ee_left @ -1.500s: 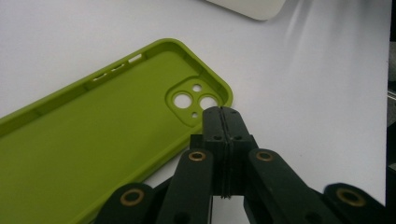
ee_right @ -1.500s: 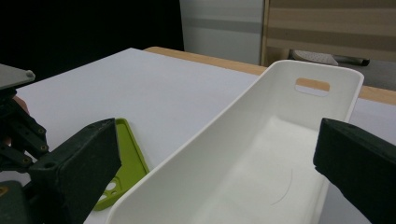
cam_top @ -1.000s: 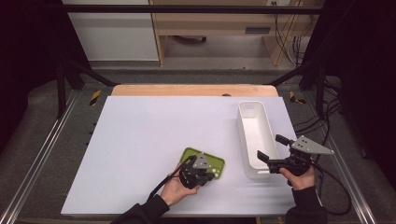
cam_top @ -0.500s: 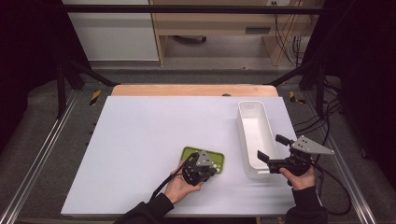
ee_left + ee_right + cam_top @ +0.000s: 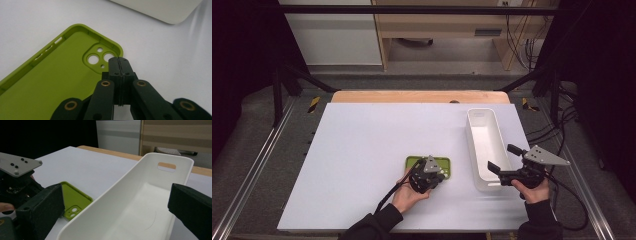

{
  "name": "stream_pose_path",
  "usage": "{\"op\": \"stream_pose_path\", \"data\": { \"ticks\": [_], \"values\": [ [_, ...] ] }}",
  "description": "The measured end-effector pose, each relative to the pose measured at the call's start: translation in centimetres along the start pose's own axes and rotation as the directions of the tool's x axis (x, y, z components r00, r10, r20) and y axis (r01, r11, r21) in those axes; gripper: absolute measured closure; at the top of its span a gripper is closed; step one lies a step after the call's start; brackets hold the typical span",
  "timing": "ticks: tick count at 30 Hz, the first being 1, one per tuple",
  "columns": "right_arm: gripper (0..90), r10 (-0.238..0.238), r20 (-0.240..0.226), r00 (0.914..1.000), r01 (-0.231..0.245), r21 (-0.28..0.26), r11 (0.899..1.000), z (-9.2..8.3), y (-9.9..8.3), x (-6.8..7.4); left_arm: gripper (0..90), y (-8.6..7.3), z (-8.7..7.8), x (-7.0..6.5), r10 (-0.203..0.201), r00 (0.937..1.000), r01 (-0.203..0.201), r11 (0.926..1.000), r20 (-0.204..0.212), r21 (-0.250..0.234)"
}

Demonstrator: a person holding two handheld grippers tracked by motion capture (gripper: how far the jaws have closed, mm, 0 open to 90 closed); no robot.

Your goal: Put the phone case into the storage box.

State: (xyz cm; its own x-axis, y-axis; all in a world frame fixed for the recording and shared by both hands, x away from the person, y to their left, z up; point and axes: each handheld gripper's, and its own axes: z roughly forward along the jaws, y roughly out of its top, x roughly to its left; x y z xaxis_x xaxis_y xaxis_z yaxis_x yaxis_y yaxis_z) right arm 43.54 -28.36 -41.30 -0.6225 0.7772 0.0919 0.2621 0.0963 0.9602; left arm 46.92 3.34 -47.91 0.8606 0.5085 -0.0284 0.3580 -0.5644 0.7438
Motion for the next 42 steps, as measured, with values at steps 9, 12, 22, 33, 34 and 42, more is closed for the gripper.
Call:
{"op": "stream_pose_path", "data": {
  "ticks": [9,12,22,33,34,42],
  "values": [
    [1.2,0.002,-0.003,1.0000,-0.002,0.004,1.000,0.0,0.0,0.0,89.9,0.3,0.5,0.9,-0.015,0.9993,0.015,0.9999,-0.035,0.000],
    [1.2,0.000,-0.003,1.0000,0.000,0.005,1.000,0.1,0.0,0.0,89.9,0.4,0.6,1.3,-0.024,0.9987,0.024,0.9997,-0.045,-0.001],
    [1.2,0.001,-0.003,1.0000,-0.001,0.005,1.000,0.0,0.0,0.0,89.9,0.8,1.1,2.6,-0.053,0.9950,0.051,0.9985,-0.084,-0.018],
    [1.3,0.000,-0.003,1.0000,0.000,0.006,1.000,0.0,0.0,0.0,89.9,1.3,1.5,3.5,-0.070,0.9906,0.068,0.9975,-0.118,-0.019],
    [1.3,0.000,-0.003,1.0000,0.000,0.006,1.000,0.0,0.0,0.0,89.9,1.3,1.5,3.5,-0.070,0.9906,0.068,0.9975,-0.118,-0.019],
    [1.2,-0.001,-0.002,1.0000,0.001,0.004,1.000,0.0,0.0,0.0,89.9,1.4,1.7,4.4,-0.090,0.9868,0.088,0.9959,-0.135,-0.022]
  ]
}}
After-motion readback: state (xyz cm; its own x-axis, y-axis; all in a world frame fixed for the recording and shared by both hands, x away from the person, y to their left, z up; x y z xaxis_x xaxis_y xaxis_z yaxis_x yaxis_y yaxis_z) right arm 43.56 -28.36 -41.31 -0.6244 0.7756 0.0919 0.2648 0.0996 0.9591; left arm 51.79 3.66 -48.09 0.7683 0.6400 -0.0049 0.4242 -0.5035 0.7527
